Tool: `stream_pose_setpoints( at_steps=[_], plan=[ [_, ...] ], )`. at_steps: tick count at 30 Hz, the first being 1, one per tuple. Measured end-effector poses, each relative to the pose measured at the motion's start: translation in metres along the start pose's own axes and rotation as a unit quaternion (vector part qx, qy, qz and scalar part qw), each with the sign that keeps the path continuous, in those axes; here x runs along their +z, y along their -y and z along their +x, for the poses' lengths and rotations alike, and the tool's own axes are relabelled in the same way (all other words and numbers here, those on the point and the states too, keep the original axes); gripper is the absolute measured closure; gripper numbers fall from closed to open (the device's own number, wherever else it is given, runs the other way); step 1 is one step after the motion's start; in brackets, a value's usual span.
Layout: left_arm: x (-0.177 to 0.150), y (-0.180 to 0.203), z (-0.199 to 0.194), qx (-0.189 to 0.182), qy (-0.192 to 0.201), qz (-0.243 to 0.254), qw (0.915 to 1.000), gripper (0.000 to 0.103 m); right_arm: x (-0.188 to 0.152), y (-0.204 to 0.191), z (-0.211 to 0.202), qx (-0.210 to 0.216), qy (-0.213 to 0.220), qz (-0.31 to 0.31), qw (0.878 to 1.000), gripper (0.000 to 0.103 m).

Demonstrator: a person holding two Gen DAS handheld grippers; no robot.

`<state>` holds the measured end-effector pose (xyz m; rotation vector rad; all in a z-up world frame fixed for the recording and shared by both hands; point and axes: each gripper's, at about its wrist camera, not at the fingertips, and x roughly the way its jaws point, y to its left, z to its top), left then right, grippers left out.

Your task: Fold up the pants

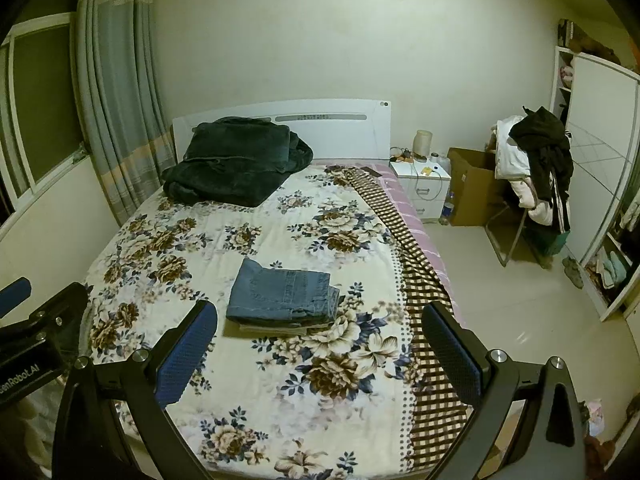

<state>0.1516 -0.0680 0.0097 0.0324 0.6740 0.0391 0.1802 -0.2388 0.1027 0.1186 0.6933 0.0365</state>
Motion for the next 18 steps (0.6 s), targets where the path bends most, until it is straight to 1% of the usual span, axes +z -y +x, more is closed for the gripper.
stream_pose_setpoints(
  at_steps=[18],
  plan=[
    [0.0007, -0.0033, -0.0021, -0.002, 0.005, -0.002, 1.0, 0.001, 0.0004, 0.0018, 0.0001, 0.001, 0.001, 0.0, 1.0, 0.0]
  ],
)
